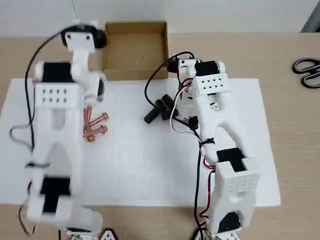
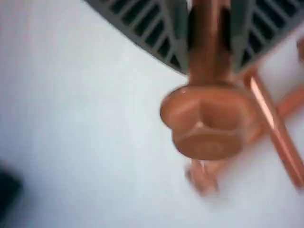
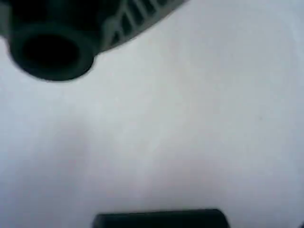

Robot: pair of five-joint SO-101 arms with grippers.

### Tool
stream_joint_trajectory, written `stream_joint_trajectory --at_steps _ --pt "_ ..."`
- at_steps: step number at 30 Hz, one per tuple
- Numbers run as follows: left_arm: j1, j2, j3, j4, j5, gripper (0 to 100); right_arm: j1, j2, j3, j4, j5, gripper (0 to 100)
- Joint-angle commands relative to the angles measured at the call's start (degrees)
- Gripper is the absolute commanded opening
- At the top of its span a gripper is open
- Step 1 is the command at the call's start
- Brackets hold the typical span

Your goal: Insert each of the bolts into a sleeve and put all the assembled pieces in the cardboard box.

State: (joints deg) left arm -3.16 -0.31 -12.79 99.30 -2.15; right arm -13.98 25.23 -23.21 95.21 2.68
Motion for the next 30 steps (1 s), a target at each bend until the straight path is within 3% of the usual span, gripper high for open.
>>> stream_joint_trajectory --at_steps 1,12,18,24,30 --pt "0.09 -12.66 16.48 -3.60 -4.92 1 -0.22 -4.09 -0.35 -0.66 -0.44 0.3" --pt "1.05 -29.45 57.98 -32.26 -6.07 1 -0.31 -4.09 -0.35 -0.57 -0.62 0.3" --pt "1.05 -29.36 64.13 -34.37 -5.71 1 -0.31 -4.09 -0.35 -0.48 -0.62 0.3" --pt "1.05 -29.36 66.77 -34.46 -5.71 10 -0.31 -4.09 -0.35 -0.48 -0.62 0.3" --pt "0.97 -29.36 66.59 -35.52 -5.71 11 -0.31 -4.09 -0.35 -0.48 -0.62 0.3"
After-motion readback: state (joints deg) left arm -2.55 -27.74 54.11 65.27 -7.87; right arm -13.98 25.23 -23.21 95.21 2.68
